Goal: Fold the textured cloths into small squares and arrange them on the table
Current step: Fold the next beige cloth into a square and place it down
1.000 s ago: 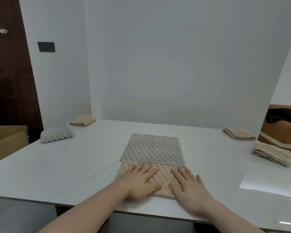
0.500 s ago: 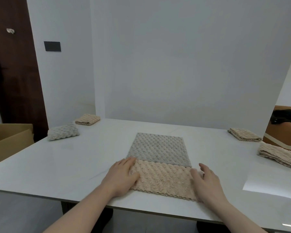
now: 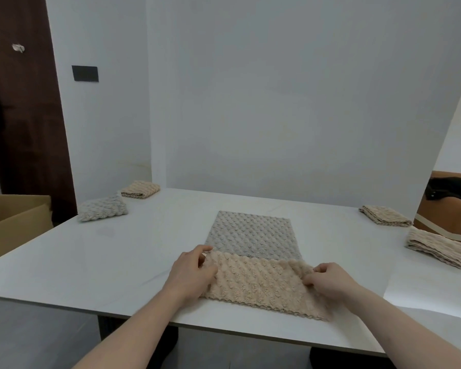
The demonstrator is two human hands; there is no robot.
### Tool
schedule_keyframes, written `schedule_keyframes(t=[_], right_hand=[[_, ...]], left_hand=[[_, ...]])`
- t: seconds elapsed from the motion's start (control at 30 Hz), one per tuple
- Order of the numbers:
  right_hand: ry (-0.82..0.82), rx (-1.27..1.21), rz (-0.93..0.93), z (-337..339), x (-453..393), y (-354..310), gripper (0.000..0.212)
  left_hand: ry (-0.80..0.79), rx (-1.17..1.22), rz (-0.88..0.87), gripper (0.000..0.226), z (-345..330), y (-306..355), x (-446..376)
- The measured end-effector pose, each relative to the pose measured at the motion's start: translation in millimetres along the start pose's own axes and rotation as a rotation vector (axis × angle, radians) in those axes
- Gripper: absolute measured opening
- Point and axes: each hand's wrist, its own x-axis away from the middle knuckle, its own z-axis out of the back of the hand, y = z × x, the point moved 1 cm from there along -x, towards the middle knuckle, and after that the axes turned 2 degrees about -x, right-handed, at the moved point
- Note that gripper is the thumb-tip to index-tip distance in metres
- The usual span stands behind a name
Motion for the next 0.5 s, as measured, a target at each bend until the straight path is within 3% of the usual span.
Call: schedule_keyframes(t=[0.17,0.5], right_hand=[[0.060,-0.199,-0.042,23,3,3,0.015],[-0.101,-0.392,-0.001,33,8,-35,0.023]], left_hand=[[0.000,0.060,-0.001,0.039,2,1,5],[-0.007,0.046,-0.024,0.028,-2,0,3]])
